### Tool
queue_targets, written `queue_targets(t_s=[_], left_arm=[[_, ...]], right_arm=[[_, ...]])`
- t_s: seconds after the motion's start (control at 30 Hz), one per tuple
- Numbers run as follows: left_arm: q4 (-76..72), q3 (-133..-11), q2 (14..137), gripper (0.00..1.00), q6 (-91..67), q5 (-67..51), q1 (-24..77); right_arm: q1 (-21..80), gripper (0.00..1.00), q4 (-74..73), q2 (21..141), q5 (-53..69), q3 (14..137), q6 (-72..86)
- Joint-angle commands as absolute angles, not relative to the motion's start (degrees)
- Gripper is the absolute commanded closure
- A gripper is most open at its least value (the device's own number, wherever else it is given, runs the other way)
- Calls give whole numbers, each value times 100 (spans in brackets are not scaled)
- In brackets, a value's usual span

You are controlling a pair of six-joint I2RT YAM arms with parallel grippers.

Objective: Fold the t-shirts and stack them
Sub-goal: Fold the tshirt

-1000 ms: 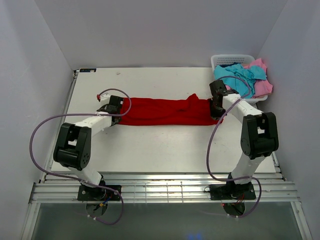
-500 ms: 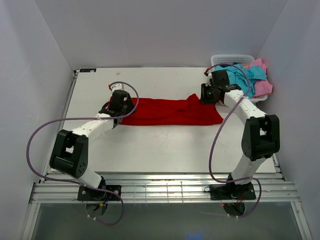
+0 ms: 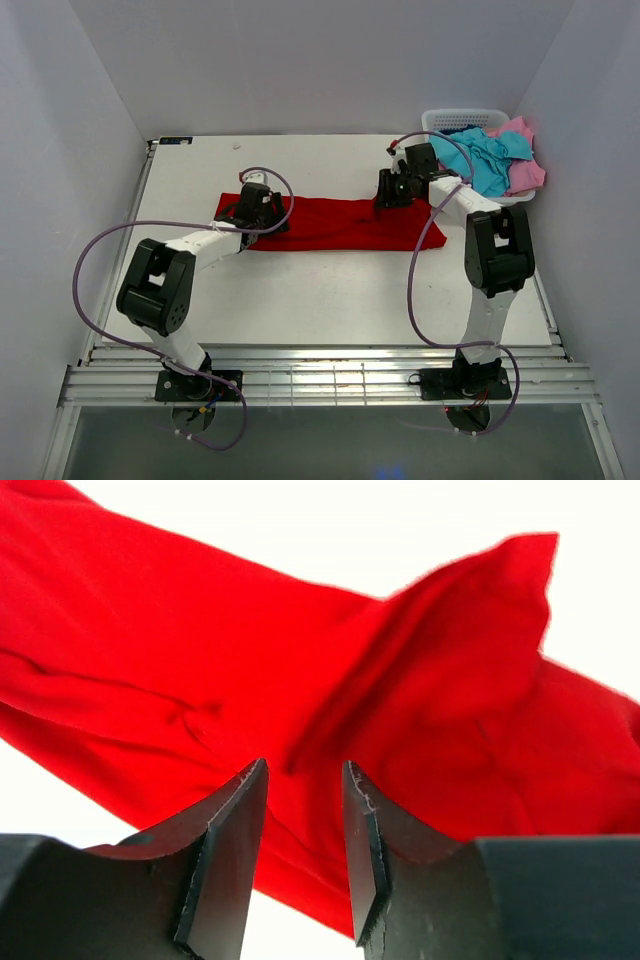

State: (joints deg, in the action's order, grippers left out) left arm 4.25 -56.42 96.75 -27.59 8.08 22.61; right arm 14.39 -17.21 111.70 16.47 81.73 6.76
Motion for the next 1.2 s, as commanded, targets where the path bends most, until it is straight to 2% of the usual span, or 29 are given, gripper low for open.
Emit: queue_targets(t_s=[0.0, 0.57, 0.8, 1.17], left_arm=[[378, -5906, 9764, 22, -2654, 817, 2311], [466, -6126, 10081, 27, -2698, 984, 2391], [510, -6144, 10081, 27, -2707, 1028, 2391], [536, -6073, 9984, 28, -2725, 1090, 2391]], right_arm=[[1512, 58, -1371, 11285, 1907, 8560, 747], [1687, 58, -1362, 11575, 1907, 8587, 844], [1810, 64, -1485, 11602, 1890, 8561, 809], [1960, 61, -1591, 11268, 1099, 8315, 747]])
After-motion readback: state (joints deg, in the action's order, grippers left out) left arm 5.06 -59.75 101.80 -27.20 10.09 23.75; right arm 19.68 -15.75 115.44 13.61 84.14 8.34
